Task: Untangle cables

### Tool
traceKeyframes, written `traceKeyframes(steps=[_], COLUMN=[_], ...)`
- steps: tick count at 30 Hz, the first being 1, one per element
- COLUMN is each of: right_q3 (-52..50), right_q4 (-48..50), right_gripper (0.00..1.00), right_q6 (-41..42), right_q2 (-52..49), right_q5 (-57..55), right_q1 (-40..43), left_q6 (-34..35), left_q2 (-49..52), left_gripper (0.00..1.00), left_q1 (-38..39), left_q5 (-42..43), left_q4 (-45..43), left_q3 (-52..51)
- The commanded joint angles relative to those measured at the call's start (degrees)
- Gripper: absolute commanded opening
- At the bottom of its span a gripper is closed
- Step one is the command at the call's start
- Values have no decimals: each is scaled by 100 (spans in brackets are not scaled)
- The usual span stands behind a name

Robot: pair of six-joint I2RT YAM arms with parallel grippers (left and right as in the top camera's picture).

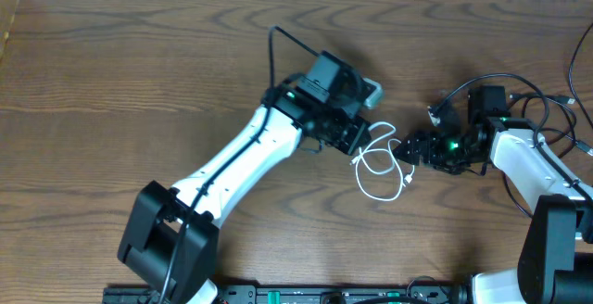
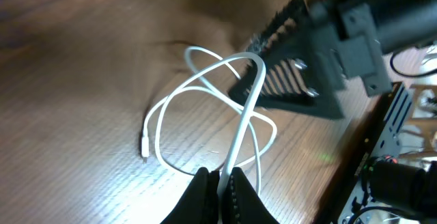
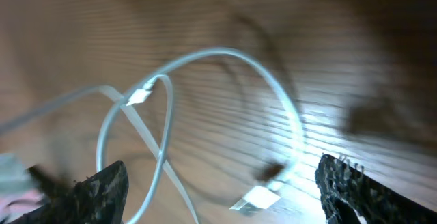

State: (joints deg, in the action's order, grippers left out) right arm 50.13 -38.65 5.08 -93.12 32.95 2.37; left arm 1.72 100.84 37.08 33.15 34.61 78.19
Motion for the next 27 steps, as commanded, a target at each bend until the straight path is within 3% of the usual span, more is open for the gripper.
traceKeyframes(steps=[1, 4, 6, 8, 12, 19, 27], right_q3=[85, 85, 85, 85, 168, 892, 1196], right_q4=[-116, -232, -238, -232, -310, -1086, -1611], right_gripper=[85, 86, 87, 89, 91, 90, 90], right_q6=[361, 568, 577, 586, 485, 179, 149], right_q2=[-42, -42, -42, -42, -42, -37, -37], right_q5=[-1231, -1856, -1906, -1910, -1915, -1606, -1255], right_q1=[-20, -15, -11, -11, -11, -68, -811], left_q6=[160, 157, 157, 157, 157, 162, 160], left_q2=[22, 22, 20, 20, -140, -979, -1567], left_gripper=[8, 10, 17, 31, 43, 43, 43], left_q1=[323, 529, 551, 529, 345, -407, -1215], left_q5=[-455, -496, -579, -586, -584, -879, -988], left_q4=[24, 2, 4, 9, 101, 538, 1416], left_q3=[-35, -35, -35, -35, -17, 15, 13])
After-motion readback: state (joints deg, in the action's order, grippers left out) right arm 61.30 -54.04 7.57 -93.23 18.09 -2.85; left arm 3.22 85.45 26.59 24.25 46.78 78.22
